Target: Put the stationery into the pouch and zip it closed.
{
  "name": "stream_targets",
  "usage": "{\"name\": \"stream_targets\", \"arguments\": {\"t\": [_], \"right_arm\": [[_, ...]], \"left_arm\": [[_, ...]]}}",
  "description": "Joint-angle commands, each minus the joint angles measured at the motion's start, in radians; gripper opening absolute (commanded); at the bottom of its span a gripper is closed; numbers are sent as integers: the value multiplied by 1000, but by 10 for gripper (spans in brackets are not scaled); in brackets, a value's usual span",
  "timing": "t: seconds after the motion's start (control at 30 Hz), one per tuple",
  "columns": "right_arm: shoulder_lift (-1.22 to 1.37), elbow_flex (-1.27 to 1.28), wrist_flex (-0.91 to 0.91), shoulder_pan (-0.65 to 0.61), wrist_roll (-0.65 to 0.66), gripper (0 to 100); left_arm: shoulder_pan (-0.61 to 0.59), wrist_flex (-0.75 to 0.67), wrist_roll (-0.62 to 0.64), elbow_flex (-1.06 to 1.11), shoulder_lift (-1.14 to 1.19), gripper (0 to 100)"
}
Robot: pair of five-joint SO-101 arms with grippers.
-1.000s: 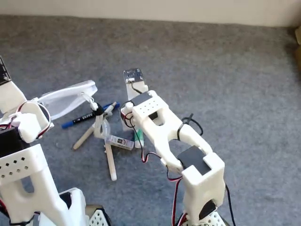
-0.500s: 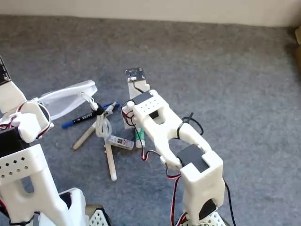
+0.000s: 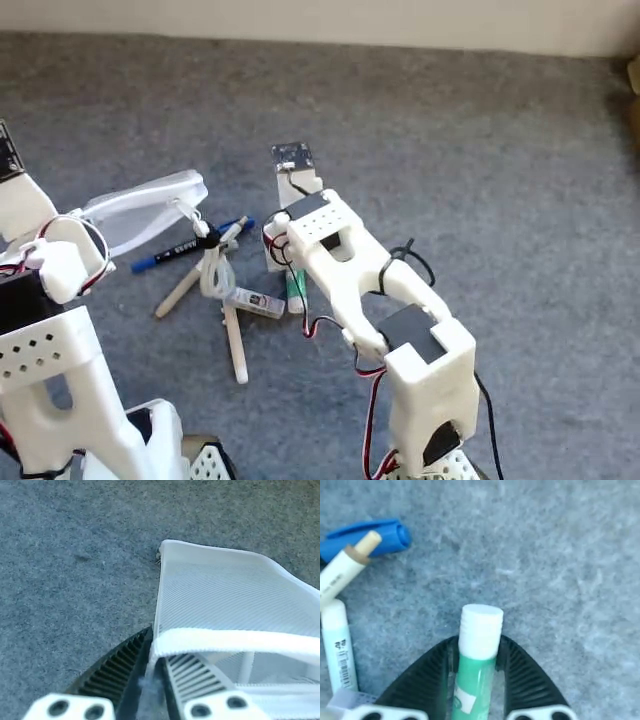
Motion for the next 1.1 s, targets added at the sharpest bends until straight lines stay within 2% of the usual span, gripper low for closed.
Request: {"name": "stream_targets", "arguments": {"t": [0.0,0.17,0.33,0.5,1.07], "right_arm": [[-38,-47,-22,10,-5,22],[-182,13,22,18,-3,22],[-288,124,21,18,0,22],[-366,162,22,19,118,3],[-825,397,21,16,123,5]], "left_arm": [[-7,3,5,-5,13,8],[-2,-2,8,-7,13,8],[67,-2,8,-13,13,8],[101,3,9,-36,13,8],[137,-3,29,-15,21,6]]}}
